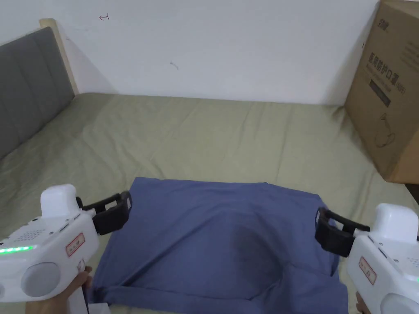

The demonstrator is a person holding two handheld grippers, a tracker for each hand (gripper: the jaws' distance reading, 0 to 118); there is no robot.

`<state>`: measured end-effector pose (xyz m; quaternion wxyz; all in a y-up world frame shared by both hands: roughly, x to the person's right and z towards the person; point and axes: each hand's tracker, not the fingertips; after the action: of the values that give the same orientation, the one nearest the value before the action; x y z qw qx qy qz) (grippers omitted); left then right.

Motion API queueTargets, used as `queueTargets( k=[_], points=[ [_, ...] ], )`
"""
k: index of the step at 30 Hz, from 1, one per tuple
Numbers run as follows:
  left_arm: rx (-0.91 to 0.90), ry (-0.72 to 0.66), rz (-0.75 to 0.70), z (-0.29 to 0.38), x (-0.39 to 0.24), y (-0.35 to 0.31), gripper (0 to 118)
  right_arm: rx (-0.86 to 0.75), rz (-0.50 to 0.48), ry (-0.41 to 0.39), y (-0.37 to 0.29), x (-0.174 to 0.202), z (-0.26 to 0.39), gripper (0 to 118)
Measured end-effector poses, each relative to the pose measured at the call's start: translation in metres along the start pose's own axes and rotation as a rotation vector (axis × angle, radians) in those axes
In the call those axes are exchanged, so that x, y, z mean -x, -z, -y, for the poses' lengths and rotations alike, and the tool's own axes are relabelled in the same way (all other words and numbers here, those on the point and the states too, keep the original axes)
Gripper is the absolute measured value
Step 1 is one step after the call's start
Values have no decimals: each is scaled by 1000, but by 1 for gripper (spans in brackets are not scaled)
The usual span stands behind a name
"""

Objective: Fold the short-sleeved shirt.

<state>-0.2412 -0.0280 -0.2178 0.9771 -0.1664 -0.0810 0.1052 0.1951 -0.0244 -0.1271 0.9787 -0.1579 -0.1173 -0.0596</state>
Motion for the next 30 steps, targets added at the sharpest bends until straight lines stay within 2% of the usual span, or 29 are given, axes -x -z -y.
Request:
queueTargets(
  k=[4, 6, 7, 8, 9, 10, 14, 21, 26, 28, 29, 30],
  points=[
    [-115, 140, -44, -8, -27, -8, 97, -109, 36, -101, -7, 13, -11, 110],
    [-161, 199, -47, -6, -37, -9, 76, -153, 68, -141, -11, 20, -13, 101],
    [-167, 218, -50, -5, -41, -10, 57, -171, 75, -159, -13, 23, -14, 89],
    [-161, 221, -51, -3, -44, -10, 25, -183, 86, -171, -15, 25, -14, 56],
    [-157, 229, -44, -2, -45, -9, 4, -192, 104, -182, -16, 27, -14, 27],
    [-153, 237, -37, -1, -46, -8, 0, -192, 109, -187, -16, 28, -14, 3],
    [-135, 217, -19, 4, -45, -7, 0, -195, 65, -159, -17, 25, -14, 0],
    [-52, 169, -59, 14, -28, 3, 0, -192, 59, -150, -19, 23, -13, 0],
    [171, 149, -98, 34, -1, 20, 1, -175, 52, -126, -17, 20, -10, 0],
    [262, 138, -126, 46, 13, 26, 5, -168, 54, -128, -16, 20, -8, 0],
    [299, 124, -132, 52, 20, 29, 16, -164, 52, -129, -14, 20, -7, 0],
    [368, 115, -143, 60, 28, 34, 36, -157, 50, -129, -13, 19, -6, 0]
  ],
)
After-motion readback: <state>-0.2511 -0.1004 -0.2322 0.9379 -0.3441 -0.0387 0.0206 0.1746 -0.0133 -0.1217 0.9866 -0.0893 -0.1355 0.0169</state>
